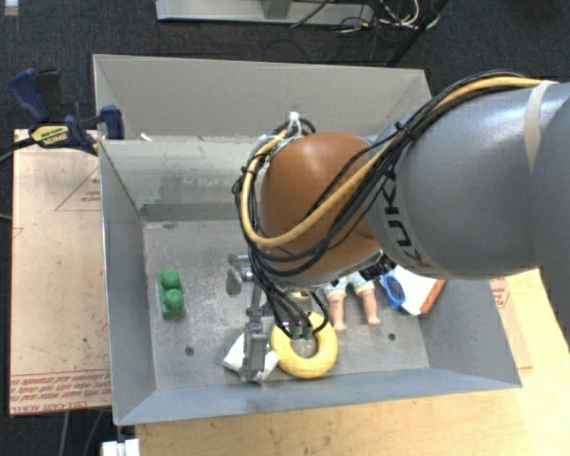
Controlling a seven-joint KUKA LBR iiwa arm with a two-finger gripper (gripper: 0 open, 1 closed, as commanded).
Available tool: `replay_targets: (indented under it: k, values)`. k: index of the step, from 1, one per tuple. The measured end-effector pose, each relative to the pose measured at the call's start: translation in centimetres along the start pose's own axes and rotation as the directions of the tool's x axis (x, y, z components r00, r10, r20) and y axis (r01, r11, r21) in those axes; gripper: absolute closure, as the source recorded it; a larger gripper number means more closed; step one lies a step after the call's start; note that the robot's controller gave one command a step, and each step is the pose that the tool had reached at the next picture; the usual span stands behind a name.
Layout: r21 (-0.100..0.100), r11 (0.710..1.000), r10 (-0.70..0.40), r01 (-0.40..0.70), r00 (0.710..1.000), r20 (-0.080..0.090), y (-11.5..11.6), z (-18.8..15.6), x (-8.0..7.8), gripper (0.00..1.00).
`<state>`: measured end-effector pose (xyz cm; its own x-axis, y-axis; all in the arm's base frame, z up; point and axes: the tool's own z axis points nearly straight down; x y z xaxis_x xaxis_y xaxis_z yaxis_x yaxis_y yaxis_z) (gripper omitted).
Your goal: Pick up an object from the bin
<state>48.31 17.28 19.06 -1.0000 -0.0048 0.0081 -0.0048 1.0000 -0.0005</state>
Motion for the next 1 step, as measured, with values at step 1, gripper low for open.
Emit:
replay_targets:
  k: [1]
  values:
    - [-0.002, 1.000, 0.005, -0.005, 1.000, 0.008, -0.09, -0.43, -0.19, 0.00]
